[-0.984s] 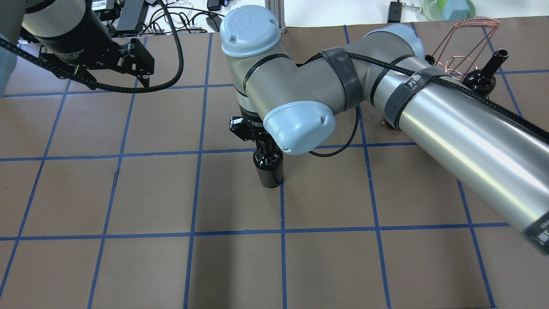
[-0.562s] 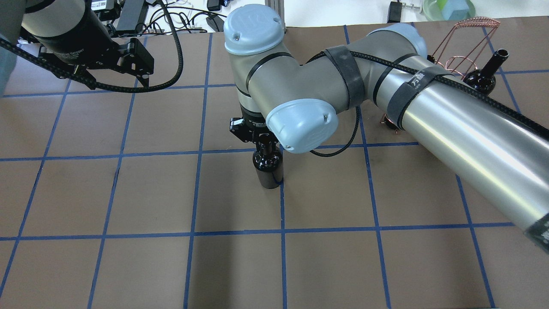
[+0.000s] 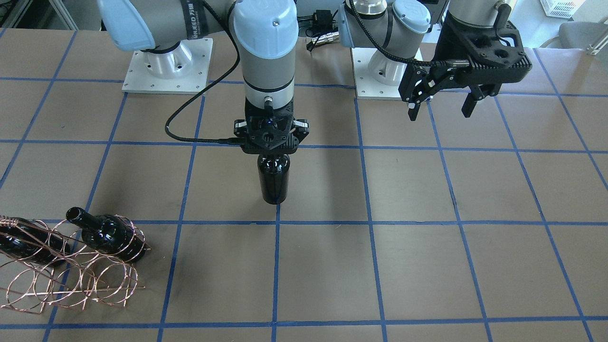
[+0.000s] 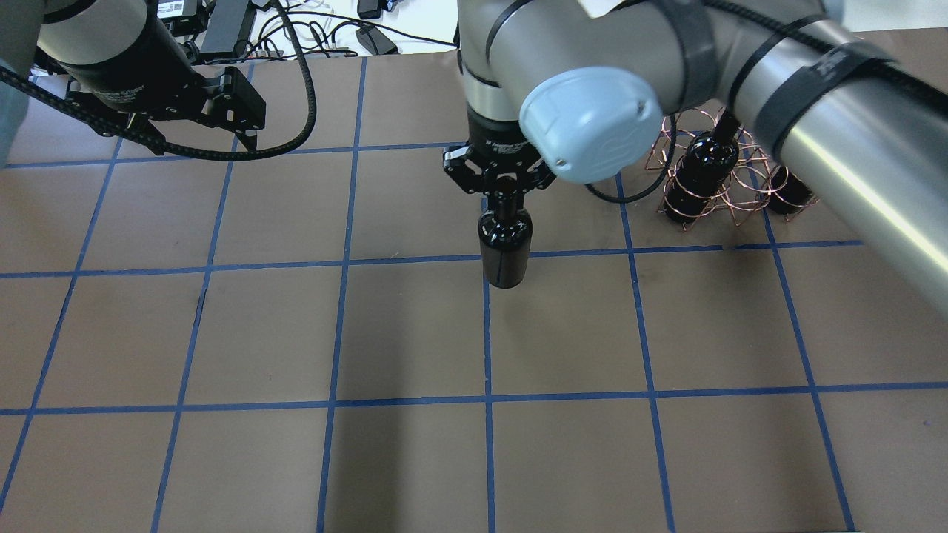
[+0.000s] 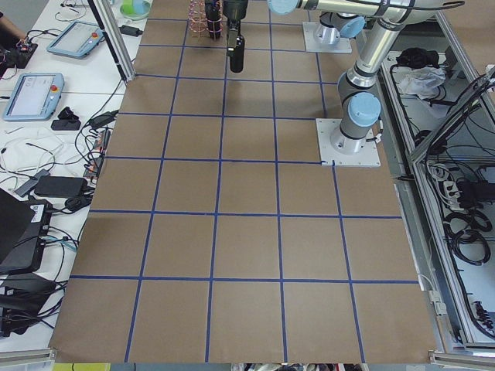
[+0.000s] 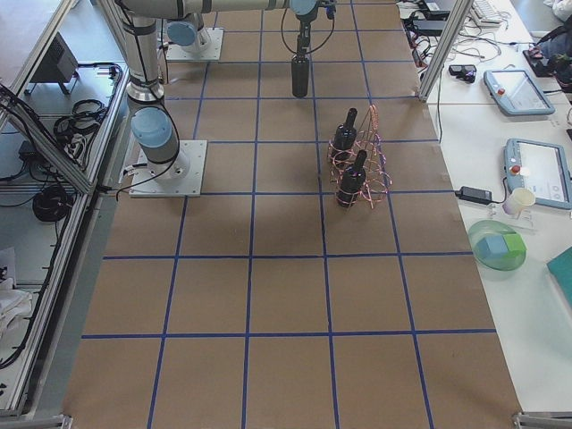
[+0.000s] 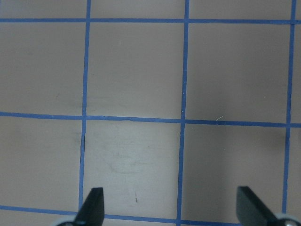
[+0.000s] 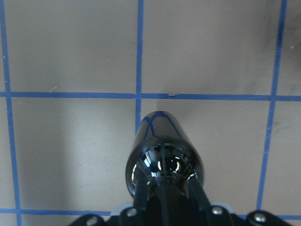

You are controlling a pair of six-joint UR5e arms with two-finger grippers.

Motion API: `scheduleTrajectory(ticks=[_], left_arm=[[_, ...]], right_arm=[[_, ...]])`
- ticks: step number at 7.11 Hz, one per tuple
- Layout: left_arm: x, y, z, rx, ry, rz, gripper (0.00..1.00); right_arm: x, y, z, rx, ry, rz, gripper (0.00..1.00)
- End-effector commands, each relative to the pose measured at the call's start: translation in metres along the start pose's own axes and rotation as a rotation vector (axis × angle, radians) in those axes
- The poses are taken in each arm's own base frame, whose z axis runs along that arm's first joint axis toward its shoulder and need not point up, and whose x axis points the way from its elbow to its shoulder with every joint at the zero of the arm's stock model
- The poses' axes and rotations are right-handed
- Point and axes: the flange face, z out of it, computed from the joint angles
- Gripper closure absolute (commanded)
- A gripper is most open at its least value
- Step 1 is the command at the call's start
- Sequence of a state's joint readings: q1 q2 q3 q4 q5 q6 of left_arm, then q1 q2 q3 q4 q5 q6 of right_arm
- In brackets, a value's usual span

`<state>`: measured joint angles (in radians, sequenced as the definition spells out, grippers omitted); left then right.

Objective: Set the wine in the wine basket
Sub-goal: 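Lift the bottle with the right gripper and carry it to the basket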

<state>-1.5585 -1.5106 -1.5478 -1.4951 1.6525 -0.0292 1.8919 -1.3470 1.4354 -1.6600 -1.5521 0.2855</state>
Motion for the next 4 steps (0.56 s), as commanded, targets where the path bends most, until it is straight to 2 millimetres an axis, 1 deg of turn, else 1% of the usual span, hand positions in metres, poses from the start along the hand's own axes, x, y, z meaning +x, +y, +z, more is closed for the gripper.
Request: scheduleTrajectory(ticks=[1, 2, 3, 4], left_arm=[[0.0, 0.0, -0.001, 0.001, -0.001, 0.0, 0.0], [0.0, 0.0, -0.001, 0.001, -0.001, 0.0, 0.0], [0.0, 0.001, 0.0, -0.001, -0.001, 0.0, 0.0], [0.0, 0.0, -0.001, 0.001, -0.001, 0.0, 0.0]], right_arm=[[0.091, -0.003, -0.058, 0.034, 0.0, -0.049, 1.0], [0.134, 0.006, -0.079, 0.029, 0.033, -0.084, 1.0], [0.171, 0.012, -0.092, 0.016, 0.042, -0.104, 1.0], [0.199, 0.023, -0.104, -0.006, 0.068, -0.127, 1.0]])
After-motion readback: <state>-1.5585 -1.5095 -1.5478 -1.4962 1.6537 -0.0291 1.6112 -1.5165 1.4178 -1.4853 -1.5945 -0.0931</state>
